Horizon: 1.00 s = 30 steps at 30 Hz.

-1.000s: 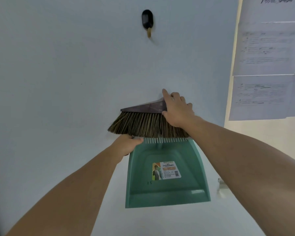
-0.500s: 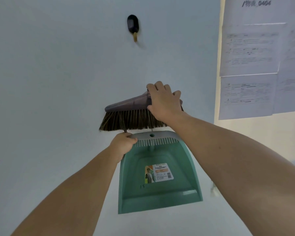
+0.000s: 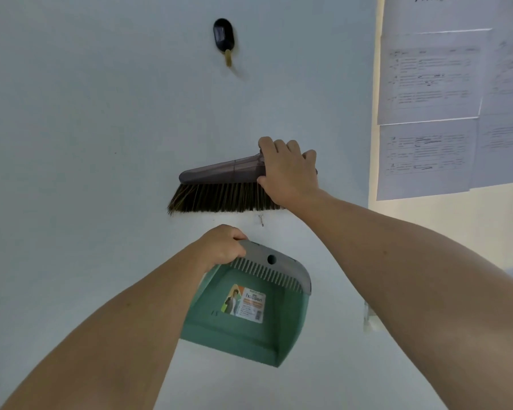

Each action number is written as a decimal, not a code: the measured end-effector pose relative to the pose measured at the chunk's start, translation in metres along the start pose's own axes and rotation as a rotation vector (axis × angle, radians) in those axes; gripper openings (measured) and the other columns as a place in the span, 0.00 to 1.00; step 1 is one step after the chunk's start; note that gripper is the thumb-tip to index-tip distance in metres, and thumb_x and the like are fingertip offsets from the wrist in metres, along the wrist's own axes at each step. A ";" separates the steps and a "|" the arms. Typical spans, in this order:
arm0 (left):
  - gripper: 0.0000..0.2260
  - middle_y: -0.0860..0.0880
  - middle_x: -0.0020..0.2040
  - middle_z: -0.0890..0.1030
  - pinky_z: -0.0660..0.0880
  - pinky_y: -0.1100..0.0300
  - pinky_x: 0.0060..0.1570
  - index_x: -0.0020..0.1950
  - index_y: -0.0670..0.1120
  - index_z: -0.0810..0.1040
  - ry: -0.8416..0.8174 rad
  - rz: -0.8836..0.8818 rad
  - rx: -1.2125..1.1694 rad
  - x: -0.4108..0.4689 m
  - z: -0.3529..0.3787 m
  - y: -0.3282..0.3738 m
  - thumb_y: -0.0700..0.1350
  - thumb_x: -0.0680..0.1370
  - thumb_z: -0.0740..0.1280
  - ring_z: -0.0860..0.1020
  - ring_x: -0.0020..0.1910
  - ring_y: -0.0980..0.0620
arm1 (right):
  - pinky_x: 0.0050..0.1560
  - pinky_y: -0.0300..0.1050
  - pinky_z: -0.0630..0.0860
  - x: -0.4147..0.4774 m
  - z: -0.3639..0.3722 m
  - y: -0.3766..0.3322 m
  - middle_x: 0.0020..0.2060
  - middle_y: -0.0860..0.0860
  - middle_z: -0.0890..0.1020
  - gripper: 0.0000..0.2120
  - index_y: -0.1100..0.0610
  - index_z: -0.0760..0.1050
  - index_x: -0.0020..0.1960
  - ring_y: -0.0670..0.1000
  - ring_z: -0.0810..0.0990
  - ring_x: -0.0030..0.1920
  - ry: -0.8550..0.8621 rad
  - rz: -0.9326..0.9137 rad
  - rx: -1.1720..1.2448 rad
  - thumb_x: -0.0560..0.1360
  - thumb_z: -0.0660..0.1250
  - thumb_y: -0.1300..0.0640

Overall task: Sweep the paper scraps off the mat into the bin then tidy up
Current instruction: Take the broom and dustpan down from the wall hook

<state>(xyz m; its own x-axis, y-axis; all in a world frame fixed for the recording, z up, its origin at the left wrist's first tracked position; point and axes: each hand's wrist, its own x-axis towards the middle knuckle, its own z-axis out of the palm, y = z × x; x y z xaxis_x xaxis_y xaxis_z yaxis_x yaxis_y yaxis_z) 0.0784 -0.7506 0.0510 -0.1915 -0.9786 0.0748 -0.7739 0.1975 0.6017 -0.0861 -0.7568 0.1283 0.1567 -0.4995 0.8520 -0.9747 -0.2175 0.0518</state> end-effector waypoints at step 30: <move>0.11 0.47 0.35 0.72 0.66 0.63 0.28 0.34 0.42 0.68 -0.118 -0.086 0.369 -0.227 0.043 -0.023 0.38 0.77 0.57 0.70 0.33 0.53 | 0.43 0.52 0.65 -0.210 -0.160 -0.082 0.42 0.50 0.72 0.17 0.52 0.63 0.56 0.54 0.72 0.42 -0.366 0.309 -0.023 0.73 0.66 0.62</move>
<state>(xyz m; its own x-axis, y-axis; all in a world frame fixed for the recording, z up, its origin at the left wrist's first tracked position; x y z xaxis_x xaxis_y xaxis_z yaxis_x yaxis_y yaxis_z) 0.1141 -0.5302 -0.0138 -0.1676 -0.9835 -0.0682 -0.9510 0.1431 0.2741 -0.0647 -0.4999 0.0289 -0.0995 -0.8015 0.5897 -0.9871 0.0047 -0.1600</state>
